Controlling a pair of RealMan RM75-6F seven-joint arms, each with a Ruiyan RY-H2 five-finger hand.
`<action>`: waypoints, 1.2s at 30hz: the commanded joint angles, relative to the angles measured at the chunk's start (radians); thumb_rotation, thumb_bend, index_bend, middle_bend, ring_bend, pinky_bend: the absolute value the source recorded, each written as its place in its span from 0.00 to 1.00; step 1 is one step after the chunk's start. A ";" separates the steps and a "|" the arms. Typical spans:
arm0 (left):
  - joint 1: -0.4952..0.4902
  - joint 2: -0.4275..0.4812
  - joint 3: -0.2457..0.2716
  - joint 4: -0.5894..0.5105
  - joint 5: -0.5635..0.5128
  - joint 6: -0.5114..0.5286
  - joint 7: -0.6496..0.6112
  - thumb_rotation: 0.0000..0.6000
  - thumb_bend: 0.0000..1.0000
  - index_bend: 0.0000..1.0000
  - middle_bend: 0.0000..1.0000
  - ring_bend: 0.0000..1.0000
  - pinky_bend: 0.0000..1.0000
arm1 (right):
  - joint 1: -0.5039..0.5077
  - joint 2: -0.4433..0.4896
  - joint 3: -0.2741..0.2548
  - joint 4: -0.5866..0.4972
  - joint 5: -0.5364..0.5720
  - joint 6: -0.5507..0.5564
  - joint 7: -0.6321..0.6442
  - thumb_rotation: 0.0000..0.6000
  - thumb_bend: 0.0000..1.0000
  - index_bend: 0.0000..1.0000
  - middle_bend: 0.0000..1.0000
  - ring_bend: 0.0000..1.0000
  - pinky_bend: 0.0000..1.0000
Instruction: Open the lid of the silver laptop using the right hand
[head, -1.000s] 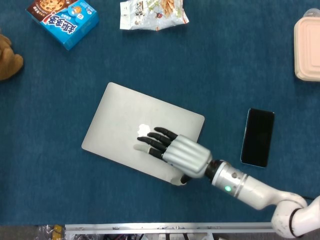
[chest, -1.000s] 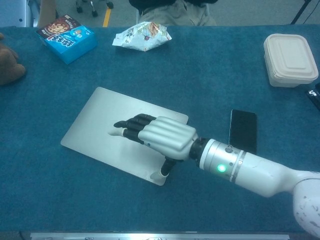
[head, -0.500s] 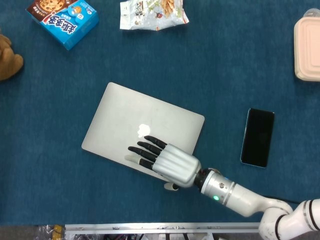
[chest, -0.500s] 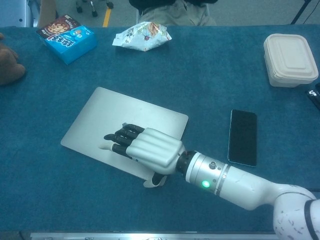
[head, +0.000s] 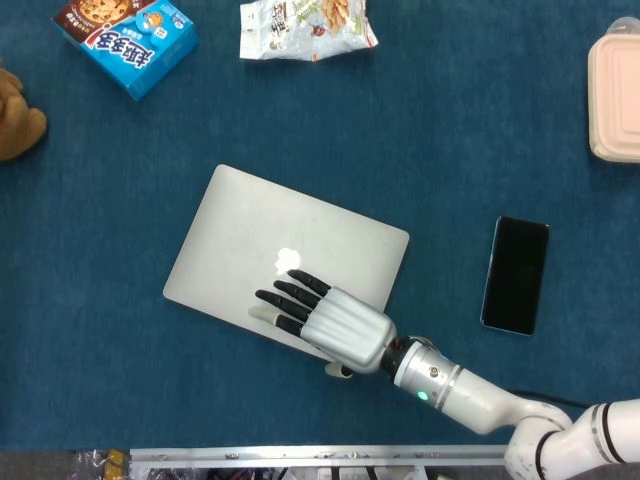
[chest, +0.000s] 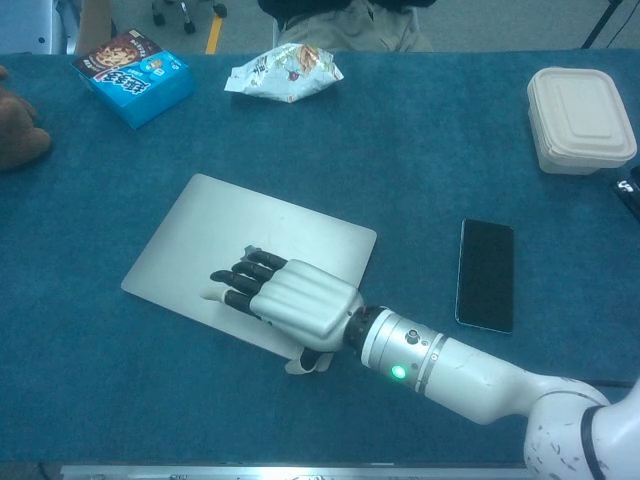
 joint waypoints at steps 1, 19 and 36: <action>0.000 -0.003 0.000 0.003 0.001 0.000 -0.002 1.00 0.34 0.29 0.28 0.23 0.18 | -0.001 -0.005 0.000 0.006 0.009 -0.001 -0.005 1.00 0.02 0.00 0.00 0.00 0.01; -0.011 -0.009 0.000 -0.003 0.006 -0.013 0.011 1.00 0.34 0.29 0.28 0.23 0.18 | -0.009 0.032 0.010 -0.007 0.057 0.023 -0.065 1.00 0.05 0.00 0.00 0.00 0.01; -0.029 -0.011 -0.001 -0.032 0.008 -0.034 0.048 1.00 0.34 0.29 0.28 0.23 0.18 | -0.025 0.101 0.036 0.005 0.107 0.067 -0.073 1.00 0.05 0.00 0.00 0.00 0.01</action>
